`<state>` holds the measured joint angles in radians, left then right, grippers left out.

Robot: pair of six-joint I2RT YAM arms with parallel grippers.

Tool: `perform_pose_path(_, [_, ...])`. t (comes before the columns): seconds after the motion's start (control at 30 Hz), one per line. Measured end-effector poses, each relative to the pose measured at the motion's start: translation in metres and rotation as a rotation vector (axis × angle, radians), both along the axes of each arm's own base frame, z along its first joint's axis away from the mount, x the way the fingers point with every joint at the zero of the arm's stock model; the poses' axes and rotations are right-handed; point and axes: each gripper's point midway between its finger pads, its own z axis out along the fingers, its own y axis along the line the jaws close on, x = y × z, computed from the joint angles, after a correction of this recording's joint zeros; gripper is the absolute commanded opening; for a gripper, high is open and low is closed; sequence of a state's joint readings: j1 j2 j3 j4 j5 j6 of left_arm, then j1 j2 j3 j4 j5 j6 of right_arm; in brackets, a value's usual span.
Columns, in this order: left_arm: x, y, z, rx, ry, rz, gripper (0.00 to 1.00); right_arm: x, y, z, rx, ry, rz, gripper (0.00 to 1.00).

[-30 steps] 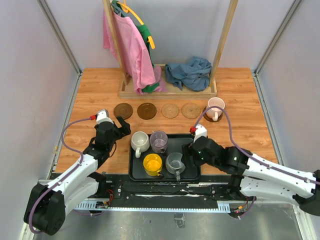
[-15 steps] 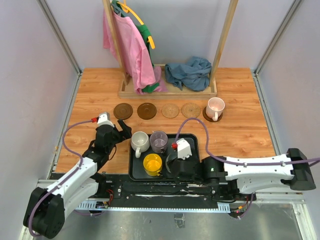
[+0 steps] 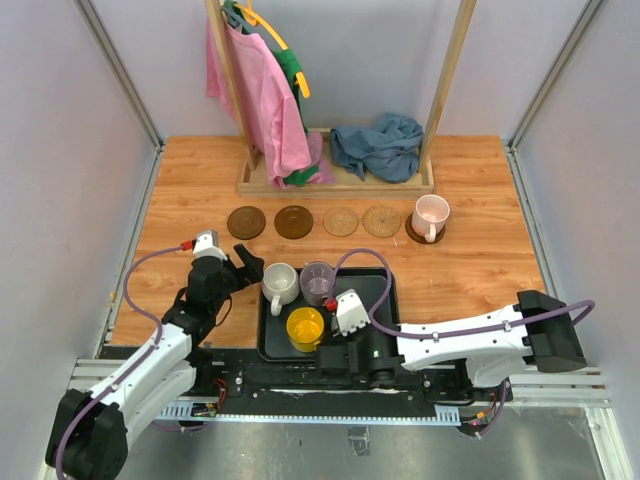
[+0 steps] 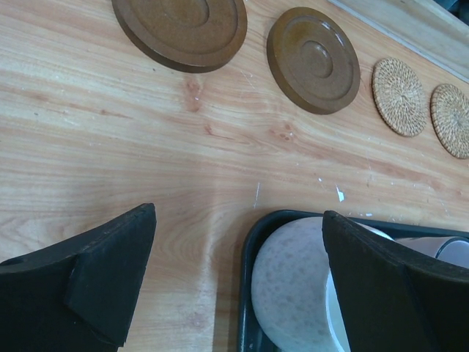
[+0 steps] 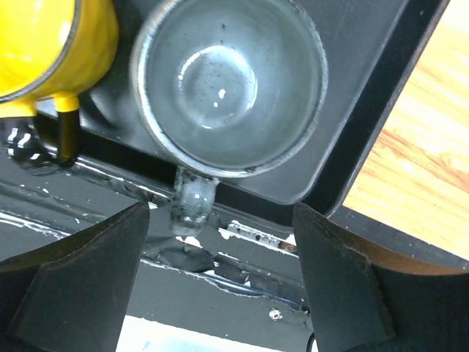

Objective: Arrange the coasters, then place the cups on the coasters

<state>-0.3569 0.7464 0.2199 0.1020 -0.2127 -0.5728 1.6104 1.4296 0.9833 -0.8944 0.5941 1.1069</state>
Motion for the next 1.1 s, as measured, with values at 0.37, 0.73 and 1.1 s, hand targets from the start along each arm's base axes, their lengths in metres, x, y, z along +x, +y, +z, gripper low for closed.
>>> perform_pose_path(0.37, [-0.004, -0.001, -0.007, -0.008, 0.021, -0.004, 1.0, 0.001, -0.046, -0.012, 0.054, 0.003, -0.108, 0.72])
perform_pose_path(0.73, [-0.005, -0.001, -0.011, -0.008, 0.033, -0.005, 1.0, 0.001, -0.035, -0.015, 0.11, 0.002, -0.027, 0.7])
perform_pose_path(1.1, [-0.005, -0.001, -0.012, -0.011, 0.036, -0.003, 1.0, 0.005, -0.013, -0.024, 0.118, -0.012, 0.051, 0.6])
